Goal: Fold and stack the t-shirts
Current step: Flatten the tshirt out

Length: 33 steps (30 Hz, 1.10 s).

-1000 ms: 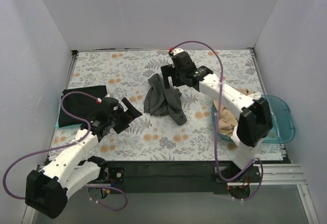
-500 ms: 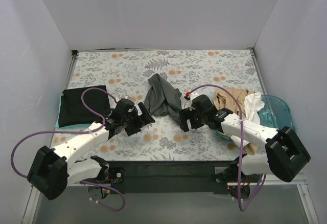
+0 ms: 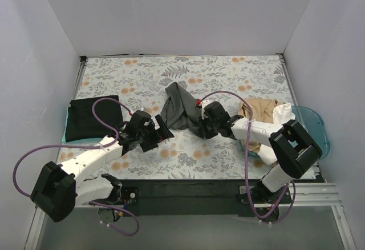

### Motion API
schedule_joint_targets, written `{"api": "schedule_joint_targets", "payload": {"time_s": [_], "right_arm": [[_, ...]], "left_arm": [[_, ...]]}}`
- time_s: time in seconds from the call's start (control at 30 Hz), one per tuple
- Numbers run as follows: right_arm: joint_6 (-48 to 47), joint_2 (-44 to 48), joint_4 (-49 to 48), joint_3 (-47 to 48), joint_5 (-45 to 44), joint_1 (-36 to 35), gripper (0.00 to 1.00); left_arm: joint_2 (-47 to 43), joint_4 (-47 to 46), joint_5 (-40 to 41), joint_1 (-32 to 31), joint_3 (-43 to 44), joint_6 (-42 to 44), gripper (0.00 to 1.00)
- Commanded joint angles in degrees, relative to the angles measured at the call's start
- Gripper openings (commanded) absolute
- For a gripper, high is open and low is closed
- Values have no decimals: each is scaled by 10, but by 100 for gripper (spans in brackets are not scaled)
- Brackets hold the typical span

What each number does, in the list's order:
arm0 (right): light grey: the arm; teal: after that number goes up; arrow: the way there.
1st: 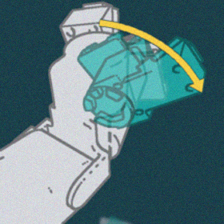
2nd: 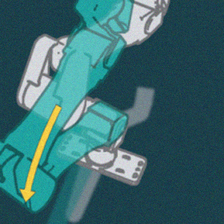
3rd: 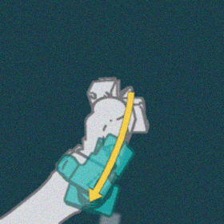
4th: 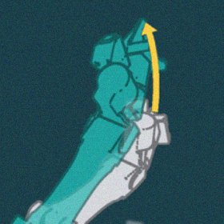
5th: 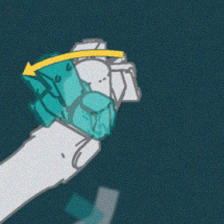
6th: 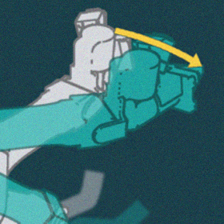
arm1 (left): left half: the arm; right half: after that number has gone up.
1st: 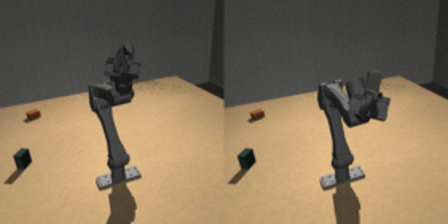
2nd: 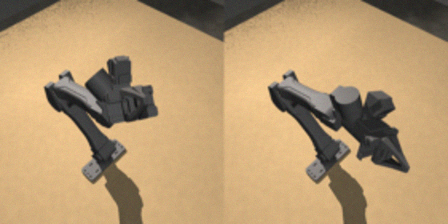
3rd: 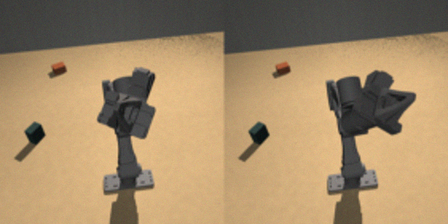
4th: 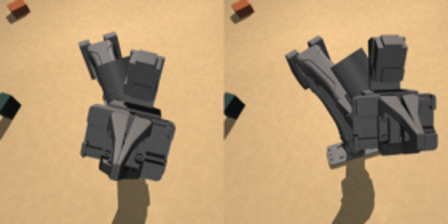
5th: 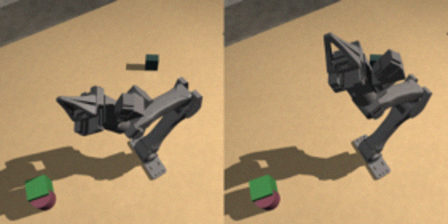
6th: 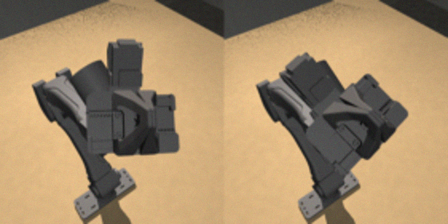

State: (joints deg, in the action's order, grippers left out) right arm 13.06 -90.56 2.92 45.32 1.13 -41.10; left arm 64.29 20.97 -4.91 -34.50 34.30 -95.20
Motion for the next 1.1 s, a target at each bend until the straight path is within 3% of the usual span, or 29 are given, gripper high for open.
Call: {"api": "schedule_joint_targets", "payload": {"time_s": [0.0, 0.3, 0.47, 0.73, 0.83, 0.87, 1.07], "right_arm": [[6, 42, -12, 8, -7, -6, 1], [26, 222, 32, 24, -103, -4, 1], [35, 251, 88, 55, -130, -3, 1], [57, 271, 104, 45, -132, -3, 1], [60, 277, 104, 36, -124, -3, 1], [63, 278, 104, 33, -120, -2, 1], [80, 299, 104, -11, -105, -3, 1]], "left_arm": [[-6, 4, 15, -2, -3, 1, 98], [59, -1, 38, -14, 52, 12, 98], [144, -35, 42, -29, 100, 6, 96], [253, -48, 83, -70, 152, -12, 71], [292, -43, 116, -84, 167, -31, 67], [304, -42, 118, -85, 171, -42, 60], [359, -20, 169, -90, 206, -96, 48]]}}
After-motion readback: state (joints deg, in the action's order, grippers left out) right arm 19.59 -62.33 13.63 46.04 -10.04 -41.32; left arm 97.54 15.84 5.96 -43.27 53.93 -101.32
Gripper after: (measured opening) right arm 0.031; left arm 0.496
